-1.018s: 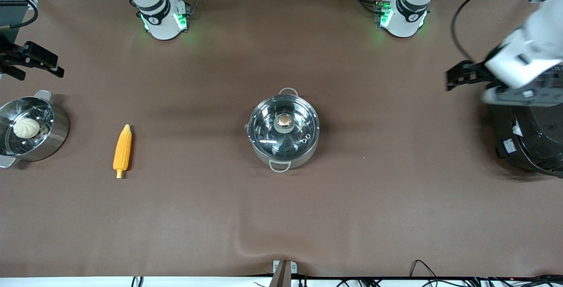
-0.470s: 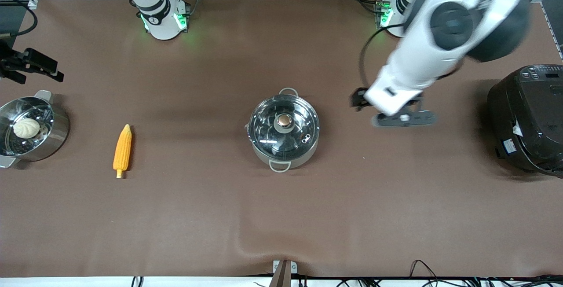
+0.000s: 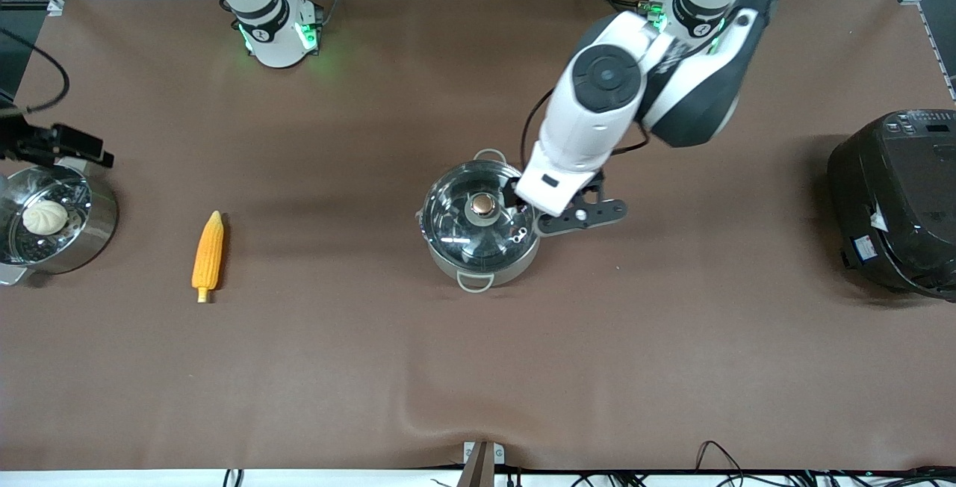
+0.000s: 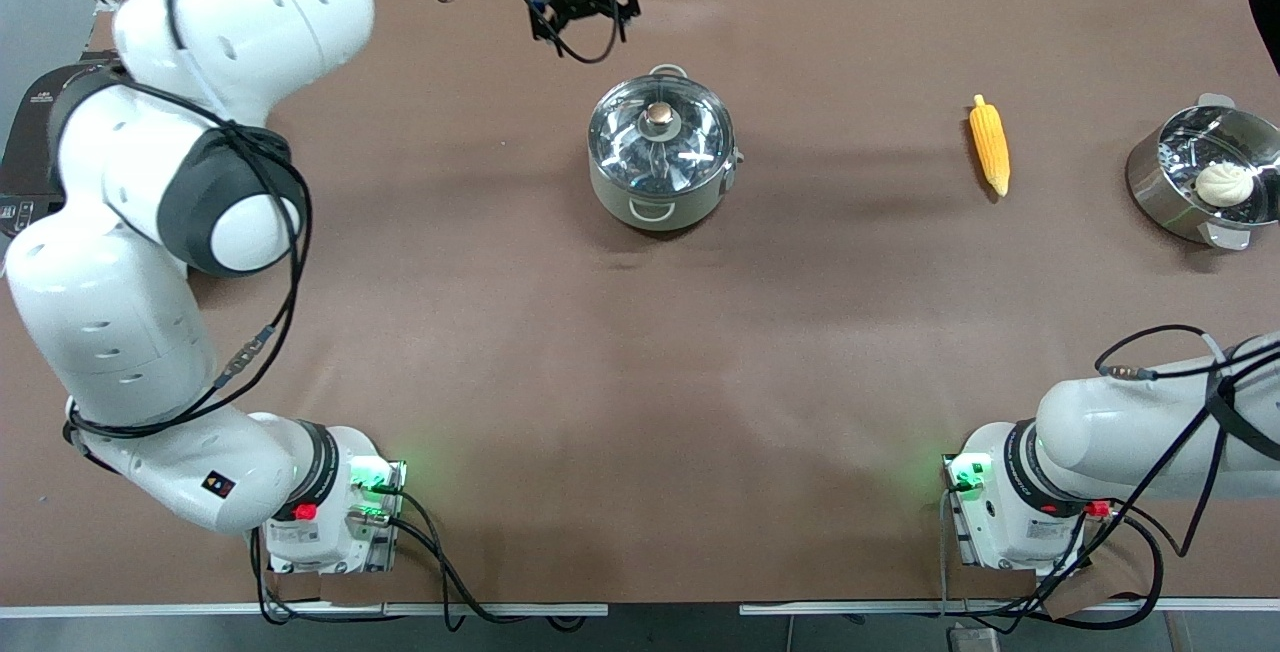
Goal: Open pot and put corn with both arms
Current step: 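Reach the left gripper to the glass lid knob on the steel pot, then grasp the lid knob with the left gripper while the right gripper reaches the corn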
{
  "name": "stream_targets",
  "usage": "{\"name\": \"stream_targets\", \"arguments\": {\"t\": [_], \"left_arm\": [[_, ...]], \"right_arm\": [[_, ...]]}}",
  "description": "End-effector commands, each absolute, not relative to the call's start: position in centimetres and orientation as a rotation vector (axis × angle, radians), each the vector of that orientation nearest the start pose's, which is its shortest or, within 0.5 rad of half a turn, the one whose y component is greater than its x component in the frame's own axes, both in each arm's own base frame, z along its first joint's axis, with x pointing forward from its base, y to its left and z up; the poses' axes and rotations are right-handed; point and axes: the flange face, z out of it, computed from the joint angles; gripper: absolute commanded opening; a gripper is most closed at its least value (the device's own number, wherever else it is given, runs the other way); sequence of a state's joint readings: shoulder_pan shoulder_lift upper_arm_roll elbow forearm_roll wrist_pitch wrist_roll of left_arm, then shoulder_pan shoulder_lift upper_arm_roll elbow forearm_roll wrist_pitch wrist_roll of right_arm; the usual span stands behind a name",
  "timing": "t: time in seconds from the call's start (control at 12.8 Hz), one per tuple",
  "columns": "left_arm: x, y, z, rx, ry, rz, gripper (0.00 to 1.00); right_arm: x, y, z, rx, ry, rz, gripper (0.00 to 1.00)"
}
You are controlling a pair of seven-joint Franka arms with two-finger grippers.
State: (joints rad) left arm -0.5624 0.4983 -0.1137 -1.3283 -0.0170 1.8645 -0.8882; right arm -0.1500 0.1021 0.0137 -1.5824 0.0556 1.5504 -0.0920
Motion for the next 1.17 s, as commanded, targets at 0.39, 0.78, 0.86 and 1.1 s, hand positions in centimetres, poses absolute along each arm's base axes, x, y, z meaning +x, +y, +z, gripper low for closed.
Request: {"name": "stream_targets", "arguments": {"t": [0.39,0.78,0.86,1.1], "left_arm": [[53.7,-50.7,38.5,-3.133,-0.466,-0.028,1.00],[52.8,-53.1,37.9,-3.170,-0.444,-0.079,1.00],[52.6,-53.2,37.9,-3.170,-0.439,-0.076,1.00],[52.4,-53.4,37.2,-3.163,-0.425,-0.070,1.00]], "right_arm": [[63.8,-10.6,37.4,-3.023,0.138,0.369,1.00],[63.3,-10.3,25.8,-3.104,0.027,0.192,1.00],[63.0,-10.8,24.7,-3.099,-0.008,0.212,1.00],[62.6,-11.6,22.3,-3.083,-0.047,0.258,1.00]]}}
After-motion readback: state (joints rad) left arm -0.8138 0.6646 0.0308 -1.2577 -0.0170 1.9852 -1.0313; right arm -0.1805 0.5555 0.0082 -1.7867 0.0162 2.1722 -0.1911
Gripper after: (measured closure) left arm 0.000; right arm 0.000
